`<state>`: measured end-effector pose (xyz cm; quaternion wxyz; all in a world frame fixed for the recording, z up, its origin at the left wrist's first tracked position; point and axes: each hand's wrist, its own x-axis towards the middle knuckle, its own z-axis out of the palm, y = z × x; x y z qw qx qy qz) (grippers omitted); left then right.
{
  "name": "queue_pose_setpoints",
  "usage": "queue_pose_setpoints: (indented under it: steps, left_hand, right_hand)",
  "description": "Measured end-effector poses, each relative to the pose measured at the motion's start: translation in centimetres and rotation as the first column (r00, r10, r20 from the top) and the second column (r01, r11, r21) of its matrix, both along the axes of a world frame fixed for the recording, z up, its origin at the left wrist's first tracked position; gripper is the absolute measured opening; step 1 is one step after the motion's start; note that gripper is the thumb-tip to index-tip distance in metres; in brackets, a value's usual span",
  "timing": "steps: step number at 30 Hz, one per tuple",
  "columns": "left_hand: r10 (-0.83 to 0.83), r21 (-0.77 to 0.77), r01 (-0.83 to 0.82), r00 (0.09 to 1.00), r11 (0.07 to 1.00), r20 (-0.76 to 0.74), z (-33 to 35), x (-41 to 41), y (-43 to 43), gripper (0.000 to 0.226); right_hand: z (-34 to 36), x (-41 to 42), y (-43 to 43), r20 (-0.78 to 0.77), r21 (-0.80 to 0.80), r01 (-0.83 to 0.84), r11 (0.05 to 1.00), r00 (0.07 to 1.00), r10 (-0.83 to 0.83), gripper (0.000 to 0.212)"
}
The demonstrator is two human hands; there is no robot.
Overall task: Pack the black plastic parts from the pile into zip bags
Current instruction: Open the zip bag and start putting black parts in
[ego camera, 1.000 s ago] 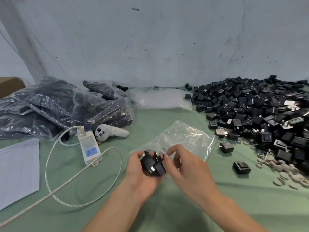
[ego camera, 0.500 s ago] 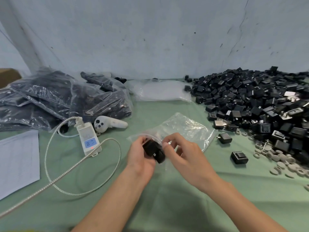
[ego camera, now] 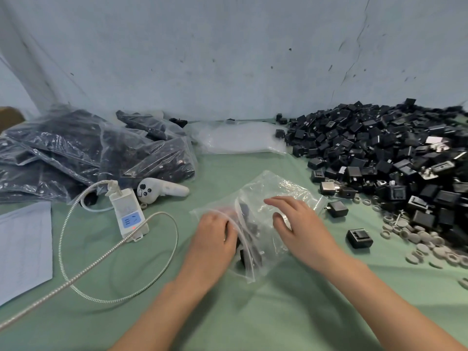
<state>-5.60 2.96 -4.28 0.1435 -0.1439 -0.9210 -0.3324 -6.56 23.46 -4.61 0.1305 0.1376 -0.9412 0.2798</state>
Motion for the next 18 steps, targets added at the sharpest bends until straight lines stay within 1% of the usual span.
queue_pose_setpoints:
  steps: [1,2,3,4,5,7,9,11,13,15,18]
  left_hand:
    - [-0.129,-0.042,0.126,0.990,0.991,-0.057,0.0,-0.1,-0.1,0.025]
    - [-0.225,-0.042,0.222,0.972,0.974,-0.069,0.0,-0.1,-0.1,0.027]
    - [-0.272,-0.024,0.271,0.961,0.962,-0.056,0.0,-0.1,0.0,0.028]
    - [-0.284,-0.020,0.284,0.958,0.959,-0.030,-0.3,-0.2,-0.1,0.029]
    - [-0.274,-0.040,0.274,0.962,0.961,0.002,-0.6,-0.5,-0.2,0.031]
    - [-0.197,-0.157,0.201,0.980,0.967,0.039,-1.1,-1.4,-0.5,0.037]
    - [-0.130,-0.298,0.120,0.991,0.947,-0.012,-1.2,-2.2,-0.5,0.041]
    - [-0.104,-0.364,0.081,0.994,0.928,-0.044,-0.9,-2.7,0.0,0.045]
    - [-0.091,-0.382,0.069,0.995,0.921,-0.040,-1.0,-3.0,0.6,0.047]
    - [-0.078,-0.360,0.077,0.997,0.930,0.012,-1.1,-3.4,1.1,0.048]
    - [-0.122,-0.217,0.160,0.976,0.963,0.180,-1.0,-3.8,1.5,0.045]
  right_hand:
    - [-0.3,-0.1,0.0,0.021,0.027,-0.022,0.999,1.000,0.021,0.039]
    - [-0.5,-0.3,-0.1,0.039,0.047,-0.043,0.998,0.998,0.041,0.040]
    - [-0.7,-0.4,-0.2,0.054,0.066,-0.061,0.996,0.997,0.057,0.041]
    - [-0.9,-0.6,-0.3,0.066,0.081,-0.076,0.994,0.995,0.070,0.041]
    - [-1.0,-0.8,-0.3,0.075,0.092,-0.088,0.992,0.994,0.081,0.041]
    - [-1.2,-1.1,-0.3,0.087,0.104,-0.098,0.990,0.992,0.089,0.041]
    - [-1.4,-1.4,-0.2,0.070,0.112,-0.091,0.990,0.994,0.084,0.041]
    - [-1.6,-1.8,-0.1,0.038,0.103,-0.073,0.992,0.997,0.070,0.040]
    - [-1.7,-2.1,0.0,0.026,0.095,-0.067,0.993,0.998,0.065,0.040]
    - [-2.1,-2.3,0.1,0.032,0.115,-0.081,0.990,0.996,0.078,0.042]
    - [-2.6,-2.5,0.3,0.057,0.111,-0.098,0.989,0.994,0.092,0.043]
